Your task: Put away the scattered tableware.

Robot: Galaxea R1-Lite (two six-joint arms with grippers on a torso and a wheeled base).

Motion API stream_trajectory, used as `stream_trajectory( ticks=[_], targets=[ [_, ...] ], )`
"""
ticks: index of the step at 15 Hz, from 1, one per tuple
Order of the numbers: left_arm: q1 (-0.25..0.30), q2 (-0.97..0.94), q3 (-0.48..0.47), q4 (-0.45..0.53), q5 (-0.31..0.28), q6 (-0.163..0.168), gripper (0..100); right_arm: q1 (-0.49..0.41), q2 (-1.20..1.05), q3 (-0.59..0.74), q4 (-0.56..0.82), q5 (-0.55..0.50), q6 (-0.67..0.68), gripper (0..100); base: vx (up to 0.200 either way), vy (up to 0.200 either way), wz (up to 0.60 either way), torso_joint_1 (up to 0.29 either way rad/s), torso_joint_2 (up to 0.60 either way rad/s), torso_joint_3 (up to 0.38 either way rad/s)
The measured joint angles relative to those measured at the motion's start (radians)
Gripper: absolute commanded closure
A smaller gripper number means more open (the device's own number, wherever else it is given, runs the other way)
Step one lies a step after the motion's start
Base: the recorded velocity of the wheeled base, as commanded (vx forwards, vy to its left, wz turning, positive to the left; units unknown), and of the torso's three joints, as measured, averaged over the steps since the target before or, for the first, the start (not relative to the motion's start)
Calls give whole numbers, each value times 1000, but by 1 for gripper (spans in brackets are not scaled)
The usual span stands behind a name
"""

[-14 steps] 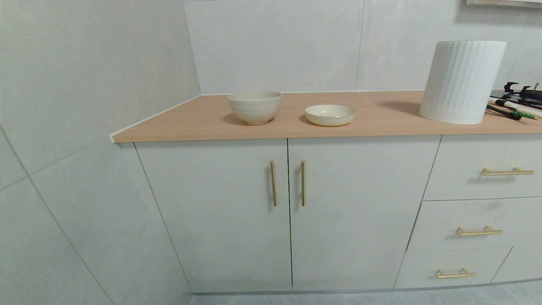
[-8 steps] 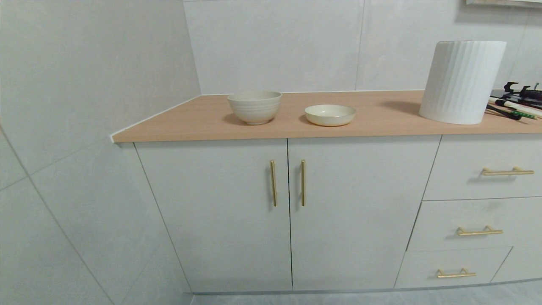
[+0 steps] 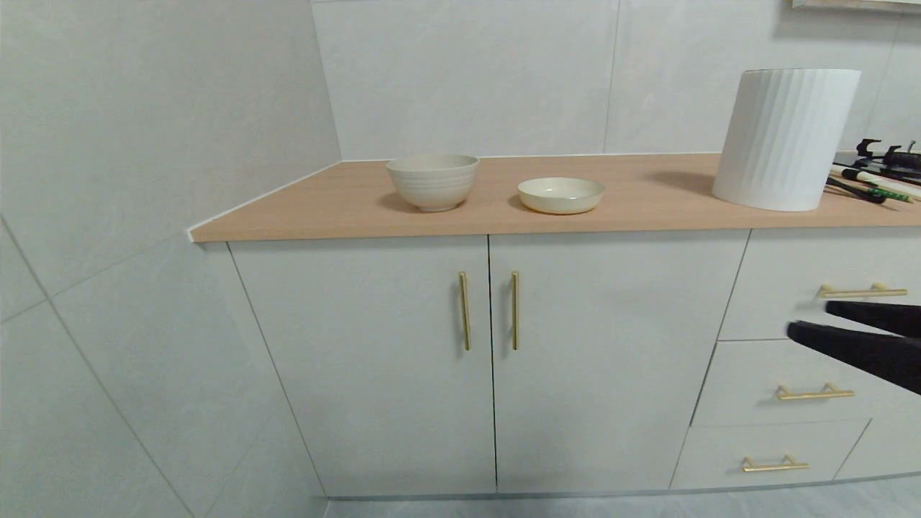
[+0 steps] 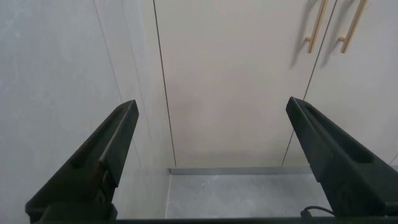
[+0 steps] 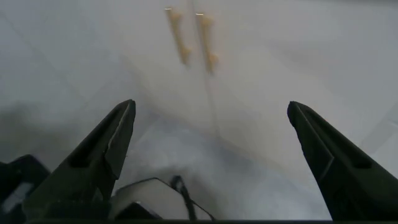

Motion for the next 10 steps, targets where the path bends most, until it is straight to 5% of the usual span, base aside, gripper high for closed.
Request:
stream_trajectory(
  ticks=[5,10],
  targets=[
    [0,0,0,0,0,0,0,190,395,-170,-244,9,77,0,0,0,0,0,0,0],
    [0,0,0,0,0,0,0,275,690,-443,-265,39,146,0,0,0,0,0,0,0]
  ],
)
